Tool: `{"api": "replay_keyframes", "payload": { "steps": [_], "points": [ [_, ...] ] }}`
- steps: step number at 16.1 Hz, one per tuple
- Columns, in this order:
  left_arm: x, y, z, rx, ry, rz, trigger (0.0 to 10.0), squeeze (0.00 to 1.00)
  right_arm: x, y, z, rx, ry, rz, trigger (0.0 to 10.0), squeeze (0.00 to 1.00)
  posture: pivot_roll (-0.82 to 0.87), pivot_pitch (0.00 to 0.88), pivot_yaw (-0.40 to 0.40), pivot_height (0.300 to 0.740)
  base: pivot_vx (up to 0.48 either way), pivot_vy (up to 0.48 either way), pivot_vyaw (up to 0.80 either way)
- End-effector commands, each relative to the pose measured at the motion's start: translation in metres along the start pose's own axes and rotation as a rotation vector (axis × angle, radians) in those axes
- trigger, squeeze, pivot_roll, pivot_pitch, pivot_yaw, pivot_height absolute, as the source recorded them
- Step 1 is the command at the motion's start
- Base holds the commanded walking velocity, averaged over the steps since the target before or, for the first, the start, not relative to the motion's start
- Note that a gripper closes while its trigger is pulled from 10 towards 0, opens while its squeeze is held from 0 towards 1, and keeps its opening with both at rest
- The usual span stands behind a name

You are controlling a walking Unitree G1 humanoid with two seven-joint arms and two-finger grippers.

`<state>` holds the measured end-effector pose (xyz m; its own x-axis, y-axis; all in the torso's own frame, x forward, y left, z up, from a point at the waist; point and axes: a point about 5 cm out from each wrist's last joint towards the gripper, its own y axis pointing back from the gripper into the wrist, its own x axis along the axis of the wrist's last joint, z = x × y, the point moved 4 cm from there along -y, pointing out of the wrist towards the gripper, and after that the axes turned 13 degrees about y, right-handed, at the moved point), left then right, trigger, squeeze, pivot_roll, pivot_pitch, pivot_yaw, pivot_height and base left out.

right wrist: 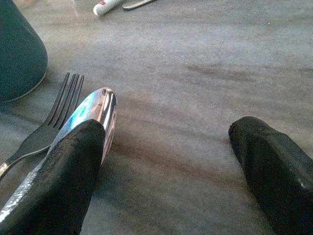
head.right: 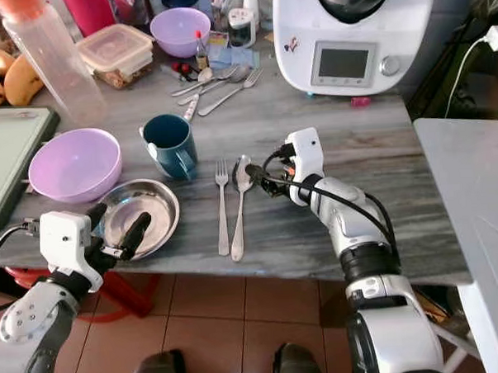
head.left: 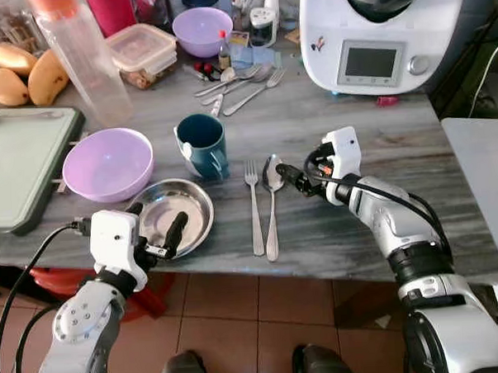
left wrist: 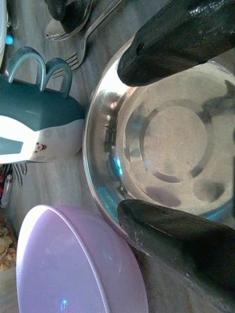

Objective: Setting the table

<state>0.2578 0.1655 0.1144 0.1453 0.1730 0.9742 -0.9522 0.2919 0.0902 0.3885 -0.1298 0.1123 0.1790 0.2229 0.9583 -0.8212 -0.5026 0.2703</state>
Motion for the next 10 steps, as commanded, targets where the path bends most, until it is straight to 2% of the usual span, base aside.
{"api": "replay_keyframes", "payload": {
  "steps": [1,6,10],
  "points": [
    [0.003,0.001,0.000,0.000,-0.010,0.001,10.0,0.00,-0.020,0.002,0.004,-0.025,-0.035,-0.073,10.0,1.00,0.09,0.166,0.034,0.740,0.000,0.000,0.00],
    [0.004,-0.003,0.001,-0.001,-0.009,0.013,10.0,0.00,-0.005,0.004,0.009,-0.079,-0.035,0.004,10.0,1.00,0.08,0.148,0.033,0.740,0.000,0.000,0.00],
    [0.008,-0.012,0.001,-0.002,-0.007,0.040,10.0,0.00,0.012,0.013,0.004,-0.118,-0.003,0.095,10.0,1.00,0.07,0.117,0.032,0.740,0.000,0.000,0.00]
  ]
}}
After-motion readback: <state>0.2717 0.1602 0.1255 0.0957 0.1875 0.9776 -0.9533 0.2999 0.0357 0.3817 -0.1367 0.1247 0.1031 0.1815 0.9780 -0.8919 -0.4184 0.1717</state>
